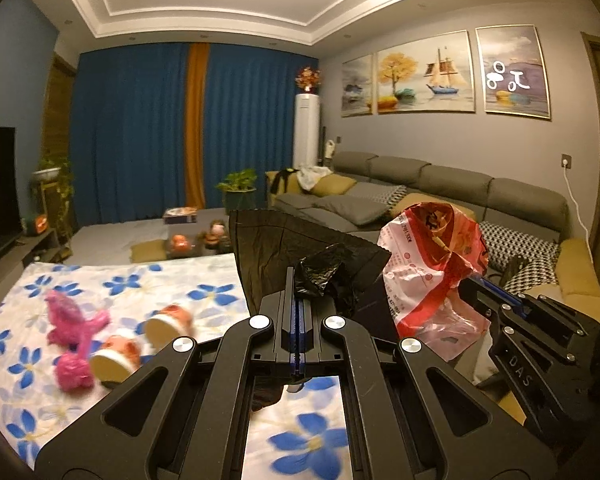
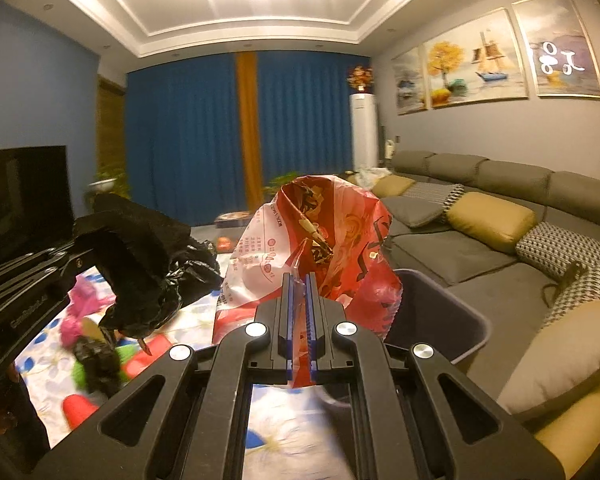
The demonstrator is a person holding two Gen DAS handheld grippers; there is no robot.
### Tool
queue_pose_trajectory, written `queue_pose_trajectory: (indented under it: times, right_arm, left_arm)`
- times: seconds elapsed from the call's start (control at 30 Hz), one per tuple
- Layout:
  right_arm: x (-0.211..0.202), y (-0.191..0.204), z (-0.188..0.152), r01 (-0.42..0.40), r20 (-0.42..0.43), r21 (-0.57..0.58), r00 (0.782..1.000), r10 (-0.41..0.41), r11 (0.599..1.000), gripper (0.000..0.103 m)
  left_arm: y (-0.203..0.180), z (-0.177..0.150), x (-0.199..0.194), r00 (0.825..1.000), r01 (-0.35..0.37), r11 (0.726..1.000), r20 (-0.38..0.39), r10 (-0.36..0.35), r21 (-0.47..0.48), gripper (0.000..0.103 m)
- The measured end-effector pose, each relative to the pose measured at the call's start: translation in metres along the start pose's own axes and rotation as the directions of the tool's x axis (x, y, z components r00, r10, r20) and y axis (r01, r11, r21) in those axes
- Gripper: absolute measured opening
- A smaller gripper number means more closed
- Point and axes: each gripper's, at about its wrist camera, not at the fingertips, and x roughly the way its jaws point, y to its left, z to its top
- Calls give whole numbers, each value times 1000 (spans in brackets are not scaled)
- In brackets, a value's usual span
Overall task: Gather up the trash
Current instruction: 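Carry both bags over the grey bin and open both tools to drop them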
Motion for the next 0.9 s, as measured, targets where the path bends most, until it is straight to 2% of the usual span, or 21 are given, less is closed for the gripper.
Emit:
queue_pose_trajectory:
  times: [0.37,0.9]
  right_arm:
    - [26,-48,-1,106,-8,22,994,-106,994,7]
    - [58,-73,-5,142,-30,50,990,-141,989,7]
  left_arm:
    - [-46,0,61,996,75,997,-46,-75,6,0]
    - [-78,-4,118,990,118,993,-81,-118,-12,0]
